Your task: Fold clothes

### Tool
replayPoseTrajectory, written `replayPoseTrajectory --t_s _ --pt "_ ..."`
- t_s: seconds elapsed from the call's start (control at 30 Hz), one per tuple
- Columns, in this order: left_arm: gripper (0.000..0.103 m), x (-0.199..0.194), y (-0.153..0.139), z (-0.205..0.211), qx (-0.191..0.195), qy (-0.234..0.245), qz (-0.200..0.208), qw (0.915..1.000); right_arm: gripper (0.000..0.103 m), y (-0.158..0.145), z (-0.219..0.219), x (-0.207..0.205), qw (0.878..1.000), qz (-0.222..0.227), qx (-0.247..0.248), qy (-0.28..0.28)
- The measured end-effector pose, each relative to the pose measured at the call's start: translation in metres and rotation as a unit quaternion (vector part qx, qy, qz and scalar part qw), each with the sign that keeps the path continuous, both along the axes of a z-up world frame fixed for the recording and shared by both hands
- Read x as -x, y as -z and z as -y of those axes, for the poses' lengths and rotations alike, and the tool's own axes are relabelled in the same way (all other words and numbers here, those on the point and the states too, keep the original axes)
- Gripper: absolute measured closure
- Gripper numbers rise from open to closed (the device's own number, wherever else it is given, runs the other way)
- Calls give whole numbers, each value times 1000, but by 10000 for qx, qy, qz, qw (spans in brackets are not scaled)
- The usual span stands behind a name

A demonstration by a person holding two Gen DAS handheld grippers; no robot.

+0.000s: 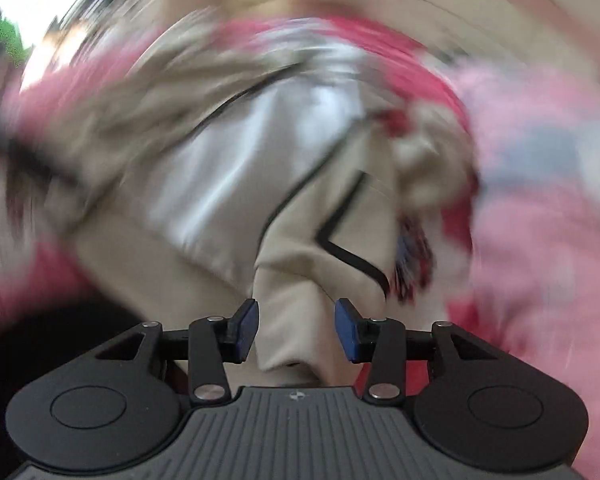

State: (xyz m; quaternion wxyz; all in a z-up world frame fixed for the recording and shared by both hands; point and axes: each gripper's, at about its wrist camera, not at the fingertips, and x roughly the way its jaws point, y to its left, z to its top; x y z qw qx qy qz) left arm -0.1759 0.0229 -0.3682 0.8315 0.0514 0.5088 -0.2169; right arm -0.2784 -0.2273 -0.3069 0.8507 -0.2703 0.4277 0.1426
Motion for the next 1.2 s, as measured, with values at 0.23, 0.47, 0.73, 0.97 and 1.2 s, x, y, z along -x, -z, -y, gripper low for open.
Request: replayPoseTrajectory --t_s 0.23,0.47,0.73,0.97,1.2 --pt "74 -1 3 53 402 610 -124 9972 87 46 -5 -26 9916 -759 748 -734" --pt "74 -1 10 70 639 789 -375 9941 90 -2 152 -27 8276 -350 -4481 3362" --pt "74 -4 15 84 854 927 -496 9908 65 -2 149 3 8559 71 -3154 4097" --pt "74 -1 18 83 866 887 -545 9908 52 -9 54 -2 9837 609 -476 1623" --pt "74 3 18 75 793 928 -464 9914 53 17 63 -28 9804 419 -55 1925"
